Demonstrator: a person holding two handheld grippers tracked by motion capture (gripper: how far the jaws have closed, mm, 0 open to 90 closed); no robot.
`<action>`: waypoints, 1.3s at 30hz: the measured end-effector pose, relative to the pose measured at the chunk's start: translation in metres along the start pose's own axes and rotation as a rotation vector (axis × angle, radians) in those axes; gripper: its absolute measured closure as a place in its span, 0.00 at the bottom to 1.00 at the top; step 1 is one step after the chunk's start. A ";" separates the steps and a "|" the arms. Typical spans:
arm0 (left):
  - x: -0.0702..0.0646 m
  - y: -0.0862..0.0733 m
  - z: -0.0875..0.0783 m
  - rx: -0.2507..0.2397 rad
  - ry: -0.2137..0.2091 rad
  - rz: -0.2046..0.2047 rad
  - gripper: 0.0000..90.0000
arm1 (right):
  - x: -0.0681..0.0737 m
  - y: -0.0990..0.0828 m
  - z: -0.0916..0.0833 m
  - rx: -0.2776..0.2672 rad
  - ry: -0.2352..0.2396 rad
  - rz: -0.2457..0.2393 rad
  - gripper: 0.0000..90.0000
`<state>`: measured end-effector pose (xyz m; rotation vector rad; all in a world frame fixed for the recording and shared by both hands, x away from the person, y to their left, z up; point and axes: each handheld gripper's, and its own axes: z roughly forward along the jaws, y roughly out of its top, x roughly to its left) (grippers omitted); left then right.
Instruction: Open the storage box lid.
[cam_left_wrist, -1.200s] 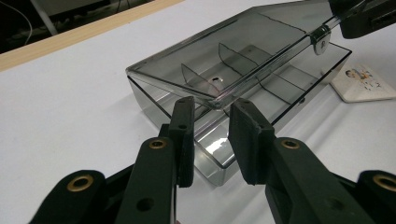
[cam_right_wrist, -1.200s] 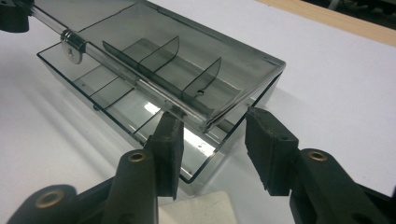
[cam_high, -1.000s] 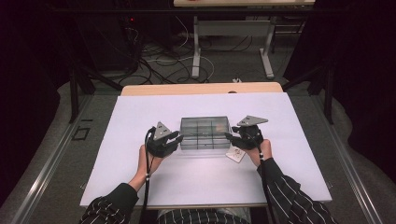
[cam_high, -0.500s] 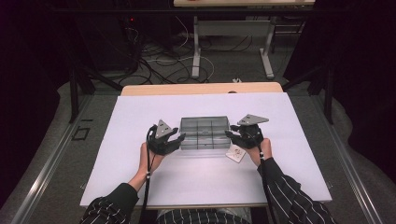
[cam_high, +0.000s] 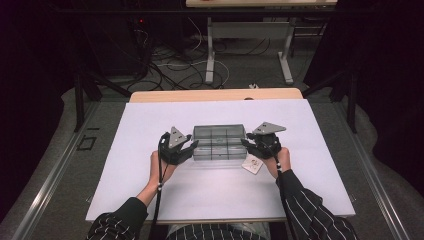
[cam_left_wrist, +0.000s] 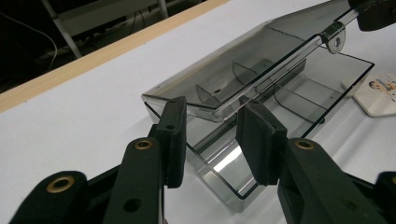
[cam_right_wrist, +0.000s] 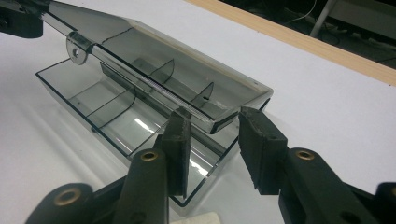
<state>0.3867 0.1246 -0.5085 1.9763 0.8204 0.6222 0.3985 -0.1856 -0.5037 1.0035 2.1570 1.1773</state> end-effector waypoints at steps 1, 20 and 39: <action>0.000 0.000 0.000 0.000 0.001 0.005 0.73 | 0.001 0.001 0.000 -0.005 -0.005 0.001 0.72; 0.003 0.006 -0.003 -0.024 0.009 0.001 0.78 | -0.002 0.010 -0.001 -0.022 -0.021 0.012 0.74; 0.027 0.018 0.006 -0.075 -0.038 -0.056 0.81 | -0.017 0.027 0.010 -0.062 -0.023 0.034 0.78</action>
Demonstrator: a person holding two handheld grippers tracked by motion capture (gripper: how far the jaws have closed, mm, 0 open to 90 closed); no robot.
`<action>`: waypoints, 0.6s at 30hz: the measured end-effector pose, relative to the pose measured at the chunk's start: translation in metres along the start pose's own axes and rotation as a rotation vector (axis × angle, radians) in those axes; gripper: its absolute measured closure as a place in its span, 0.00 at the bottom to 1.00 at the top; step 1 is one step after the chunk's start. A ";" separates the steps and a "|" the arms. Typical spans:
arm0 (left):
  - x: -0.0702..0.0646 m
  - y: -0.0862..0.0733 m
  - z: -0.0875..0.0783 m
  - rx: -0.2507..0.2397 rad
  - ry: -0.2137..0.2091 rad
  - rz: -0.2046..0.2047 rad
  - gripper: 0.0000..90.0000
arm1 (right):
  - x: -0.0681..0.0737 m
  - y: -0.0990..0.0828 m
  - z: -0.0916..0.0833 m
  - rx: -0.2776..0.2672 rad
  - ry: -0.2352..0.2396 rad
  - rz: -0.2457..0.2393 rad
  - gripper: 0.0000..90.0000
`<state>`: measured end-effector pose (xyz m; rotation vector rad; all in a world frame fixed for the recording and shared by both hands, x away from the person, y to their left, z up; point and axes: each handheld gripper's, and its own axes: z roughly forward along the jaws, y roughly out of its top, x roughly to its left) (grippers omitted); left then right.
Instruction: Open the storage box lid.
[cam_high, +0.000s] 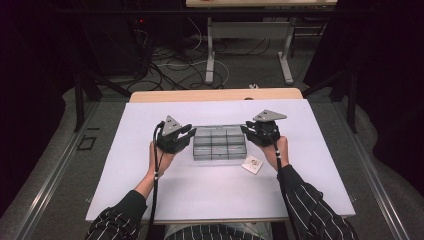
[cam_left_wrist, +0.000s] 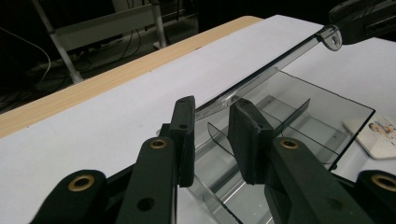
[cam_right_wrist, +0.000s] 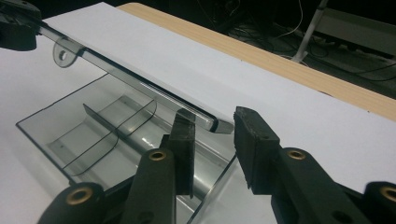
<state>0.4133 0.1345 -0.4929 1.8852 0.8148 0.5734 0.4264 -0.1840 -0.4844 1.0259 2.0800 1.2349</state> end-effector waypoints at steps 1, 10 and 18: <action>0.001 0.001 0.001 -0.004 0.000 -0.001 0.82 | -0.001 0.001 0.001 0.005 0.000 0.005 0.78; 0.011 0.005 0.011 0.005 0.020 -0.013 0.84 | -0.009 0.006 0.014 0.001 -0.008 0.035 0.79; 0.018 0.006 0.023 0.018 0.035 -0.025 0.85 | -0.015 0.005 0.030 0.015 -0.028 0.050 0.80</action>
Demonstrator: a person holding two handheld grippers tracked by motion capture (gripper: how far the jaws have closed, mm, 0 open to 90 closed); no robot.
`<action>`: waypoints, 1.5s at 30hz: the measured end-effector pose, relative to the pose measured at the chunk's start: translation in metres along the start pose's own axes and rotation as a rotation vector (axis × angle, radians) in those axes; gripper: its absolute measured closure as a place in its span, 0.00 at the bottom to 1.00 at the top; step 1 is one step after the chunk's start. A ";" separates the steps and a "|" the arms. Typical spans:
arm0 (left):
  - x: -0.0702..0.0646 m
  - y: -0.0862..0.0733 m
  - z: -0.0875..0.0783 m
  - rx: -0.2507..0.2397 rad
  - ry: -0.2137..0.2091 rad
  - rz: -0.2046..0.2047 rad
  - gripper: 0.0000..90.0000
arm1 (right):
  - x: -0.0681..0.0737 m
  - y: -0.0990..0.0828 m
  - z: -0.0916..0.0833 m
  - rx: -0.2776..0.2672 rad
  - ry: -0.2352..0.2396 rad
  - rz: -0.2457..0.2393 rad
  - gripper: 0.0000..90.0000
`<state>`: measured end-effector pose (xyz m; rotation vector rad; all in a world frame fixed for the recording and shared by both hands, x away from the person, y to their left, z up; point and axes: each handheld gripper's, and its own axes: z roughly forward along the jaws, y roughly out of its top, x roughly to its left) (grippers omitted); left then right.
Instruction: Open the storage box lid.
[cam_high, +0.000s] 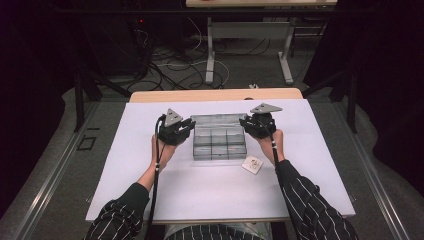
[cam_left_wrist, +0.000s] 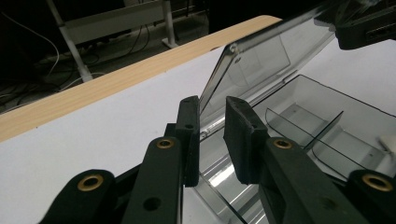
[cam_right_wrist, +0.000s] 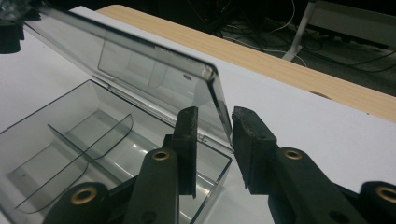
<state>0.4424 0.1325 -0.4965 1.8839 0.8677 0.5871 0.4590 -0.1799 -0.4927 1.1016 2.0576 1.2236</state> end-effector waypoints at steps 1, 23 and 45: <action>0.001 0.000 0.001 0.004 0.002 0.000 0.85 | 0.000 0.000 0.001 0.000 -0.002 0.005 0.80; -0.001 -0.006 0.026 0.066 0.036 0.036 0.85 | -0.007 -0.004 0.022 0.013 -0.043 0.026 0.85; 0.009 -0.007 0.042 0.075 0.071 0.021 0.82 | -0.009 -0.004 0.028 0.014 -0.044 0.020 0.86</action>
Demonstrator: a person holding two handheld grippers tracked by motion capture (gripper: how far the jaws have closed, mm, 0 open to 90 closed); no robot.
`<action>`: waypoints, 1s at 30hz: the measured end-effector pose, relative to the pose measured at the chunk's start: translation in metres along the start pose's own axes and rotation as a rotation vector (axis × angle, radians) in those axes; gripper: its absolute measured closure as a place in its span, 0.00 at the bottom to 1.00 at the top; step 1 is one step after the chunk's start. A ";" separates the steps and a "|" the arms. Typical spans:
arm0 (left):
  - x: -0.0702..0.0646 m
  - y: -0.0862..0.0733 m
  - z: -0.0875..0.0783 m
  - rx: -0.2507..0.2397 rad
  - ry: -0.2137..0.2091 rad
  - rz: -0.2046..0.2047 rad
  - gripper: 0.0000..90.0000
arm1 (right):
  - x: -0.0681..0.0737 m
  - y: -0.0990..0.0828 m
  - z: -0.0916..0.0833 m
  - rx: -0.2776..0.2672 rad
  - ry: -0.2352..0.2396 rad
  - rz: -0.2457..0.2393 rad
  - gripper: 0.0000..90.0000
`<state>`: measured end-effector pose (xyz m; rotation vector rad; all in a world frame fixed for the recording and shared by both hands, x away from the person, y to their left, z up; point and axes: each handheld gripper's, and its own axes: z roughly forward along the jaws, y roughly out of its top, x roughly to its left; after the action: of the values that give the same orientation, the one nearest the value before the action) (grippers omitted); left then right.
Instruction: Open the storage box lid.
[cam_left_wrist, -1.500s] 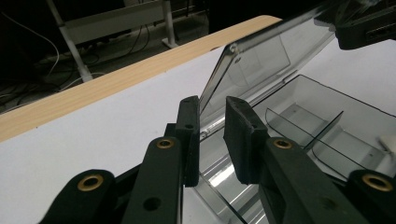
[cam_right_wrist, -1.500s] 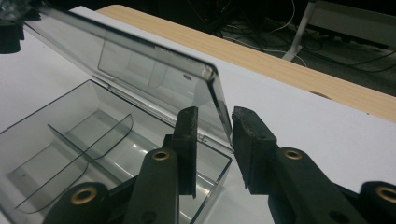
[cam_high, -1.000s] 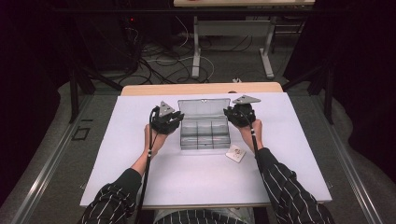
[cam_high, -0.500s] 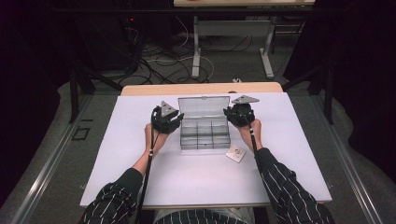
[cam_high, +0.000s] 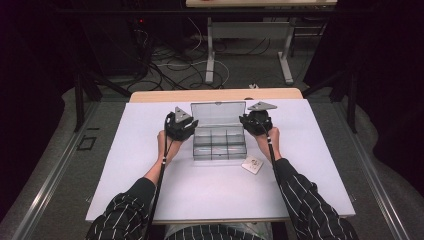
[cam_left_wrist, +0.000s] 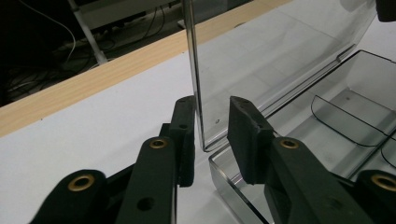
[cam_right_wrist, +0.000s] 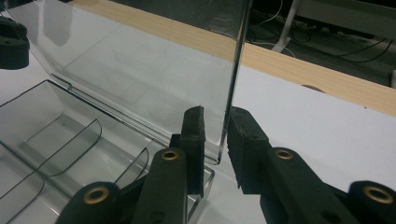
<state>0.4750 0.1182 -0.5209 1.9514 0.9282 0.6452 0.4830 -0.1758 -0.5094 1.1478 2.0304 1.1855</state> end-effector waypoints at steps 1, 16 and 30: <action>0.001 -0.001 0.001 0.006 -0.003 -0.005 0.82 | 0.000 0.000 0.000 0.006 -0.002 -0.001 0.86; 0.002 -0.007 0.012 0.064 0.007 -0.001 0.84 | -0.002 -0.003 0.009 0.042 -0.011 0.003 0.87; 0.007 -0.002 -0.012 0.099 -0.011 -0.046 0.57 | -0.005 -0.002 -0.006 0.144 0.035 -0.017 0.56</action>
<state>0.4695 0.1310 -0.5161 2.0122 1.0127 0.5710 0.4799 -0.1832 -0.5084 1.1812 2.1775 1.0728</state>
